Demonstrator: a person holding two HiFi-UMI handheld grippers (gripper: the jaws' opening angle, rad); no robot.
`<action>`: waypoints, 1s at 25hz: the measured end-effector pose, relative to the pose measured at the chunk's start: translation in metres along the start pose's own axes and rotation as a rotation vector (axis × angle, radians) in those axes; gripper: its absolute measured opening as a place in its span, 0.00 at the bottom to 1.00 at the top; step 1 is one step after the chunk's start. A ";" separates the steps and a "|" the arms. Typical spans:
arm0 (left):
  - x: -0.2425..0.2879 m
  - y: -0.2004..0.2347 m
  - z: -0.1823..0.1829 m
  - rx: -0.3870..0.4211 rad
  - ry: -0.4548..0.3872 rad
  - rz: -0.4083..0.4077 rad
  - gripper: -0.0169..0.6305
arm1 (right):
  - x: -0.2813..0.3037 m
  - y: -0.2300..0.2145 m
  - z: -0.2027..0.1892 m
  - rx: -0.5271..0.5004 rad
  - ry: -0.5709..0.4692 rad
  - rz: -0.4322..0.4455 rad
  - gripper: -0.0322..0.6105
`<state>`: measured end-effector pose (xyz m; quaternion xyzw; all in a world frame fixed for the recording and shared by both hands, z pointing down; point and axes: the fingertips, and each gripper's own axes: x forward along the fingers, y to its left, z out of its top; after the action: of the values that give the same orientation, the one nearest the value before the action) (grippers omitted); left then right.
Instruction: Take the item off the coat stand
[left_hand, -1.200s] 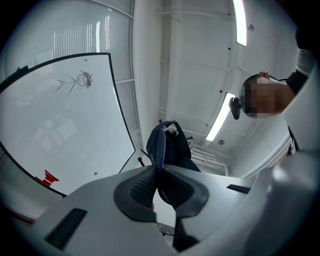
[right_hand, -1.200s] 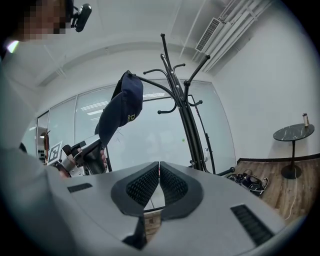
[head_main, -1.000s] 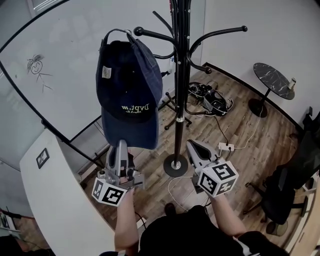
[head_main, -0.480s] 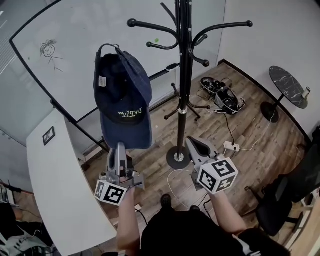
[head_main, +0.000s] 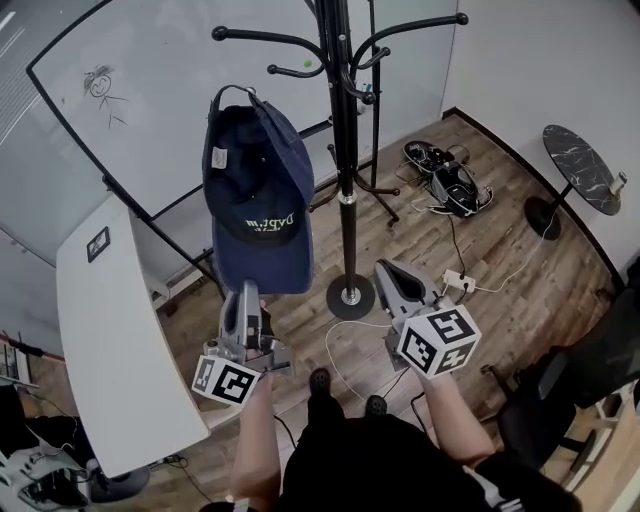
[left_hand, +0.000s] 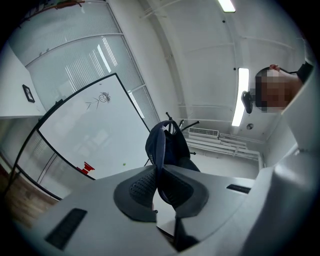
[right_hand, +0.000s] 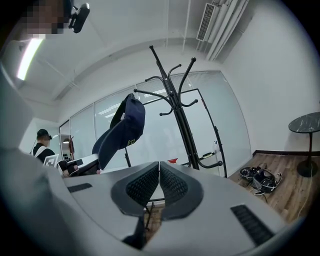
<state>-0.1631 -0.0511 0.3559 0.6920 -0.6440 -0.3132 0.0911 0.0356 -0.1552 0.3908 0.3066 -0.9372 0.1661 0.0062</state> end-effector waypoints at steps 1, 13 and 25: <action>-0.002 -0.006 -0.007 0.000 0.008 0.006 0.08 | -0.007 -0.003 -0.001 -0.004 0.000 0.004 0.10; -0.015 -0.059 -0.079 -0.039 0.086 0.042 0.08 | -0.076 -0.027 -0.003 -0.056 -0.004 0.027 0.10; -0.023 -0.063 -0.117 -0.107 0.201 0.103 0.08 | -0.094 -0.021 -0.001 -0.081 -0.054 0.060 0.10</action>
<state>-0.0449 -0.0518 0.4222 0.6800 -0.6488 -0.2711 0.2077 0.1237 -0.1173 0.3879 0.2824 -0.9517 0.1198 -0.0115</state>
